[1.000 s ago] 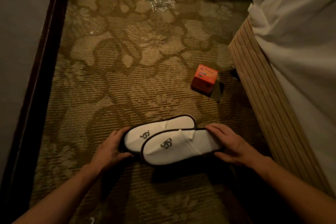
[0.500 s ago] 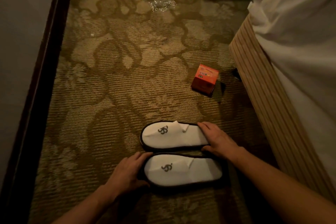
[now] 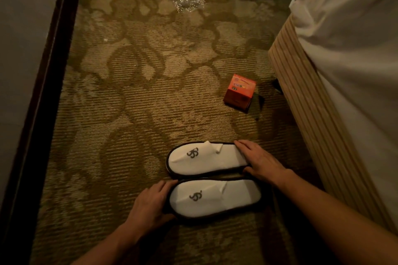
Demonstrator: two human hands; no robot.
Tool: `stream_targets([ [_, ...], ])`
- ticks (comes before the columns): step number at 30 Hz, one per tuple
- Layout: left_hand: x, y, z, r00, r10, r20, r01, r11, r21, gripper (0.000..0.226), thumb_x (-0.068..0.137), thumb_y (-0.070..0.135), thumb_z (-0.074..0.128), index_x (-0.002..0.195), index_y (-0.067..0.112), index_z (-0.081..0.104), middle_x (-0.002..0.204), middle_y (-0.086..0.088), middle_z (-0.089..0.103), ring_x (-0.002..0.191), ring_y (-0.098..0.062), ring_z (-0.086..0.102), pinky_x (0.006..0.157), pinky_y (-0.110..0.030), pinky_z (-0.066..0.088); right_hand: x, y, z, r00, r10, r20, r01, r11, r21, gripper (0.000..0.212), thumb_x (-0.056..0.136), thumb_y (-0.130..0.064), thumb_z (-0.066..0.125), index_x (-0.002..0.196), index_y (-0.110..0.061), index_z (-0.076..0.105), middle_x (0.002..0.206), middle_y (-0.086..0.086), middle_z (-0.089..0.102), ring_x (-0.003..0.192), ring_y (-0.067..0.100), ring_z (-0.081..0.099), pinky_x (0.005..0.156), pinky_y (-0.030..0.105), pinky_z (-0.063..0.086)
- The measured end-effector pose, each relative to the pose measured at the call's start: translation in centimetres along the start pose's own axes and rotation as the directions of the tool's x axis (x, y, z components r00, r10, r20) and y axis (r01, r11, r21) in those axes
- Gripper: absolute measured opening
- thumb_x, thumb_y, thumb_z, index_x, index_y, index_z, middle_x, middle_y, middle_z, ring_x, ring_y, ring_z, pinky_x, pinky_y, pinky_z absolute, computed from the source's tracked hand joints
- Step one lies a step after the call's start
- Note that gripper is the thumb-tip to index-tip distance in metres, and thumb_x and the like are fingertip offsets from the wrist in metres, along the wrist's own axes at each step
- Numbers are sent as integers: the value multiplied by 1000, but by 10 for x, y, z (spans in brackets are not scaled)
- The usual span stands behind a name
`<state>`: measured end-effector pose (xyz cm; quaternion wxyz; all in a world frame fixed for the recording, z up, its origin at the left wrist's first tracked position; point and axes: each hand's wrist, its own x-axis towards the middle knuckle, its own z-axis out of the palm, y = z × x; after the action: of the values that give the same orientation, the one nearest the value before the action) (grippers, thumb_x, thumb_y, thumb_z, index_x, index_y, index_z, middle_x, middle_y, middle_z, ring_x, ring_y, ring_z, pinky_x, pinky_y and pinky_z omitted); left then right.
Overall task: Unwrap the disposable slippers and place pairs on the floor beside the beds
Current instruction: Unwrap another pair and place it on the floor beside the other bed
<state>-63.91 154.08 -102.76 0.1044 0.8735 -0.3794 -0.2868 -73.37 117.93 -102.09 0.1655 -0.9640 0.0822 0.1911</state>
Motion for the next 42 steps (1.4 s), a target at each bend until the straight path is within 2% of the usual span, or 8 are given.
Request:
stream_targets([
  [5,-2,0,3,1000,-9,-8,9,1000,-1,93,63,71,64,144,41,31,134,15,51,117,-11,55,91,-30,50,-1,2,1,1000,12,18,-12,1000,4,104,79,-24,79,159,-18,13,166,4,13,152,23,16,122,33,20],
  [9,0,1,0,1000,-3,-9,3,1000,6,93,63,73,62,144,41,30,136,16,50,120,-9,53,93,-27,48,-17,4,4,994,111,-8,-109,988,113,102,82,-22,77,159,-20,10,167,1,5,152,21,13,121,31,18],
  [18,2,2,2,1000,2,-15,-2,1000,19,93,61,74,62,143,40,32,132,15,53,115,-10,57,89,-29,51,-26,8,11,985,167,-37,-157,968,198,87,87,-19,69,158,-22,17,164,3,22,149,21,26,122,36,26],
  [27,2,1,3,1000,5,-21,-5,999,32,94,60,76,61,142,39,34,129,15,55,112,-10,58,86,-29,51,-13,4,3,979,203,3,-198,950,240,75,91,-8,65,155,-13,27,163,9,23,148,25,30,120,33,24],
  [36,1,2,3,1000,-10,-16,10,1000,17,93,60,77,60,142,41,33,131,16,54,114,-10,57,87,-30,51,-10,1,-4,965,259,34,-259,935,244,70,94,-4,59,155,-15,27,164,8,20,143,30,36,117,39,33],
  [42,2,1,6,1000,-1,-14,1,1000,-2,92,60,77,63,140,41,35,130,17,55,114,-9,57,87,-30,51,-17,-2,-7,947,320,-27,-293,896,334,65,91,0,58,151,-12,36,154,11,38,134,31,46,112,40,38],
])
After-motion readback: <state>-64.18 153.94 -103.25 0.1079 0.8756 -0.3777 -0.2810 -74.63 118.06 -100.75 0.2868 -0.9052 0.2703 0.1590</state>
